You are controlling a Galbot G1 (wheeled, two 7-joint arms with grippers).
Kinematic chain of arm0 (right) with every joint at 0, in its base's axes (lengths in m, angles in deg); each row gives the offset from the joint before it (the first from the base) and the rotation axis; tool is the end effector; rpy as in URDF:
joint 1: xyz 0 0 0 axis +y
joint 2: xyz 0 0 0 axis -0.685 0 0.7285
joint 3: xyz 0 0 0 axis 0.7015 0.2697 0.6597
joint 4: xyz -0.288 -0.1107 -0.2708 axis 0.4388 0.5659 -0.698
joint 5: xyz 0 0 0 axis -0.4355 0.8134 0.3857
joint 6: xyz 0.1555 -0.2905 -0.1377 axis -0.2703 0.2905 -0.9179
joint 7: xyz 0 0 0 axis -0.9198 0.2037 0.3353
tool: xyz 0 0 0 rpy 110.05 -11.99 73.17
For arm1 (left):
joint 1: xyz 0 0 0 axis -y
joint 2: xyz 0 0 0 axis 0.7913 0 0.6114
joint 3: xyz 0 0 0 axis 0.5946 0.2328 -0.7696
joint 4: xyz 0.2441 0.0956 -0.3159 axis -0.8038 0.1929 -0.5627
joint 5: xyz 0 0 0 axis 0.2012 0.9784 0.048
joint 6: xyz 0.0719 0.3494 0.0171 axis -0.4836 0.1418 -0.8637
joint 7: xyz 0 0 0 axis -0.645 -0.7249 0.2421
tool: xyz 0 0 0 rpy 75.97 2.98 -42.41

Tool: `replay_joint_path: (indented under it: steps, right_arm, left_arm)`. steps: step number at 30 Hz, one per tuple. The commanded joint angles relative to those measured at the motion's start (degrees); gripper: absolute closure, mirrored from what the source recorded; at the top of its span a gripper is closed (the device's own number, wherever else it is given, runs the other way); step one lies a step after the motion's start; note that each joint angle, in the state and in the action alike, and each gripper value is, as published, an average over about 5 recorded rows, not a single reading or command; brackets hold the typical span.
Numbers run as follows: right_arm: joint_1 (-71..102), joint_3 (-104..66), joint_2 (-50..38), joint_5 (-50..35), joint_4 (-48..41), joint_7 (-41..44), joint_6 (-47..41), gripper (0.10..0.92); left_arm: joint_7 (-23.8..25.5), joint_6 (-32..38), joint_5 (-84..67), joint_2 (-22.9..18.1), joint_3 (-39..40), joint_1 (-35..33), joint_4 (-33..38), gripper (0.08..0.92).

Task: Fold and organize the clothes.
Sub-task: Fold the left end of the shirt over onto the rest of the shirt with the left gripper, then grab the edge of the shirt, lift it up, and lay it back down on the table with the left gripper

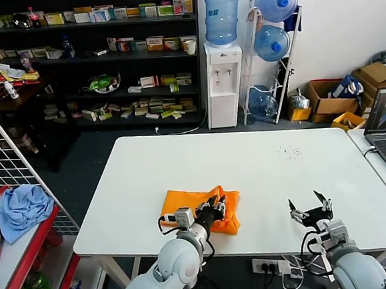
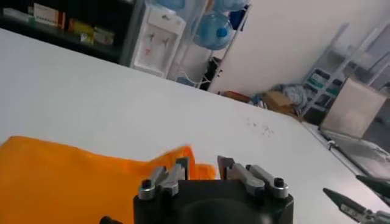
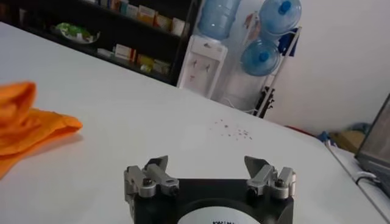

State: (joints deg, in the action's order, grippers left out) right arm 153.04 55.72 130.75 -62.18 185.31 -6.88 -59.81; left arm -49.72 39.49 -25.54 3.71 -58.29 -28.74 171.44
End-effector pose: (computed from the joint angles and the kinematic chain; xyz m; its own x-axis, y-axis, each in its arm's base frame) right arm 0.2327 -0.1674 -0.3714 -0.9327 0.0257 0.3598 -0.0927 0.9469 -0.3079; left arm 0.3171 -0.1263 -0.3619 -0.8029 0.4564 0.3835 0.2953 0.8633 -0.4092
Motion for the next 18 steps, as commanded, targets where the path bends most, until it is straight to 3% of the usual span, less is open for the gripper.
replay_joint_path:
  steps: [1, 7, 12, 18]
  right_arm:
    - [0.23, -0.25, -0.42, -0.25, 0.52, 0.11, -0.02, 0.203]
    - [0.54, -0.33, -1.40, -0.55, 0.73, 0.53, 0.08, 0.203]
    - [1.77, -0.31, -2.40, -1.34, 0.12, 3.05, 2.12, 0.203]
    - [3.42, -0.64, -3.08, -0.92, -0.62, 6.46, 5.55, 0.203]
  left_arm:
    - [0.98, 6.53, -1.10, -0.45, -0.42, -1.46, 1.34, 0.531]
    - [5.43, 4.88, 1.15, 10.94, -4.16, -3.22, 3.56, 0.357]
    - [15.53, -1.71, 2.68, 19.68, -7.83, -4.00, 2.78, 0.219]
    - [23.45, -4.69, 5.18, 22.95, -12.26, -3.10, -3.14, 0.178]
